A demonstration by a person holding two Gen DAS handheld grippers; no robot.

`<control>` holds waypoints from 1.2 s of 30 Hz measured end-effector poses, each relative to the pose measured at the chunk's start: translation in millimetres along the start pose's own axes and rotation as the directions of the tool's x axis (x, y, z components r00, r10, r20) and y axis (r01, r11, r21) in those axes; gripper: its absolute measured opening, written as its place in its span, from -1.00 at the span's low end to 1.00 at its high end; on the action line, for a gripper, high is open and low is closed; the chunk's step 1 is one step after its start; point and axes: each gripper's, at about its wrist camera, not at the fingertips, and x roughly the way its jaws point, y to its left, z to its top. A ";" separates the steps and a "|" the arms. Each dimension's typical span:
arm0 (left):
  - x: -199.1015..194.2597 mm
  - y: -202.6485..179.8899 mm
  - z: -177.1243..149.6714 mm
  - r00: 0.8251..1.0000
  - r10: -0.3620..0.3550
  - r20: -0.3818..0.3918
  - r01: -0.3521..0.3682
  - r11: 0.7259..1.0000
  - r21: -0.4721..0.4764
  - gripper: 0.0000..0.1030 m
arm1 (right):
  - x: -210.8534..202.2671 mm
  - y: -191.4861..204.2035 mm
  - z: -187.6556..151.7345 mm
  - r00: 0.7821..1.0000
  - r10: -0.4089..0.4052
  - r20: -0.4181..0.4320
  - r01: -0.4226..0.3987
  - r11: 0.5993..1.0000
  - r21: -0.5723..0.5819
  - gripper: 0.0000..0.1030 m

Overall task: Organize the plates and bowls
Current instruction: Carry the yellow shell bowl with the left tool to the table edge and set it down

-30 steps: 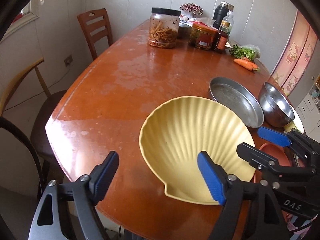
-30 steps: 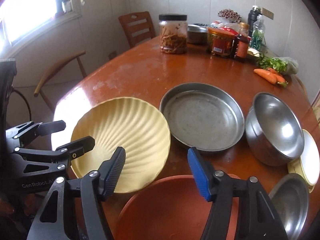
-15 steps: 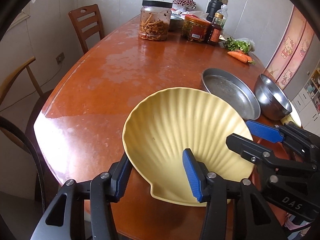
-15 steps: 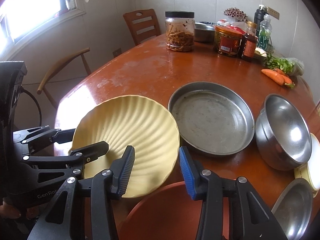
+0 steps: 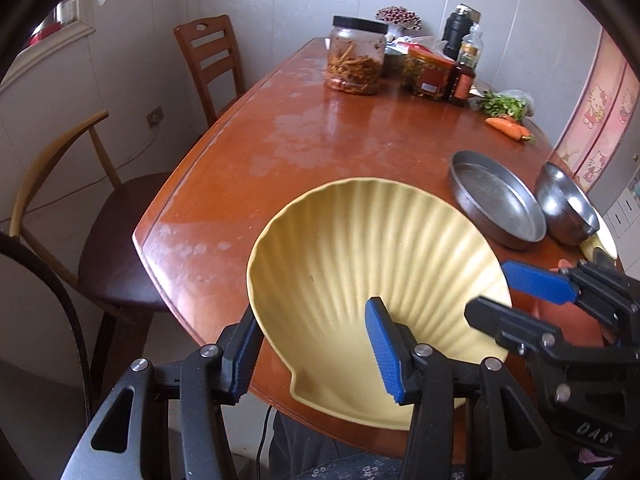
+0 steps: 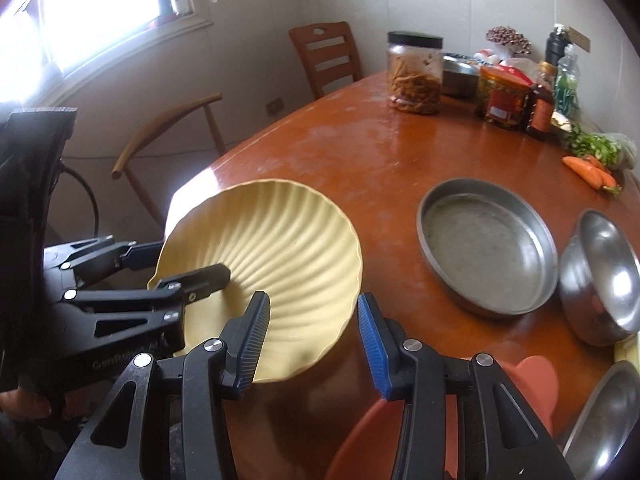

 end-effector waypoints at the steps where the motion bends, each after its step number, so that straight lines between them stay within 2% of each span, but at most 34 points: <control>1: 3.1 1.0 -0.1 1.000 0.000 -0.010 0.000 1.000 -0.002 -0.01 | 2.0 1.4 -1.0 1.000 0.001 -0.006 -0.001 1.000 -0.004 -0.08; 5: 9.3 3.7 -0.8 1.000 -0.001 -0.019 0.000 1.000 -0.005 -0.01 | 9.1 2.8 -5.8 0.999 0.005 -0.033 -0.005 1.000 -0.005 -0.09; 16: 13.9 8.3 8.3 1.000 -0.010 -0.005 0.009 0.999 -0.035 0.00 | 8.4 -0.9 -5.6 1.000 0.016 -0.018 -0.016 1.000 0.015 -0.05; 20: 5.2 11.0 11.4 1.000 0.000 0.019 0.001 0.999 -0.054 0.11 | 0.5 -4.7 -4.6 1.000 0.011 0.006 -0.011 1.000 0.028 -0.04; 26: -23.8 5.7 14.8 0.995 -0.002 0.099 0.007 0.999 -0.050 0.21 | -24.4 -11.8 -4.6 0.997 -0.013 0.075 0.009 0.999 0.053 0.10; 31: -52.0 -18.9 11.7 0.985 -0.062 0.159 0.064 0.998 -0.003 0.32 | -62.7 -24.9 -12.4 0.987 -0.058 0.150 0.045 0.995 0.089 0.21; 36: -68.7 -51.1 5.2 0.975 -0.132 0.177 0.123 0.990 0.062 0.33 | -114.9 -50.6 -32.3 0.962 -0.140 0.232 0.101 0.980 0.171 0.31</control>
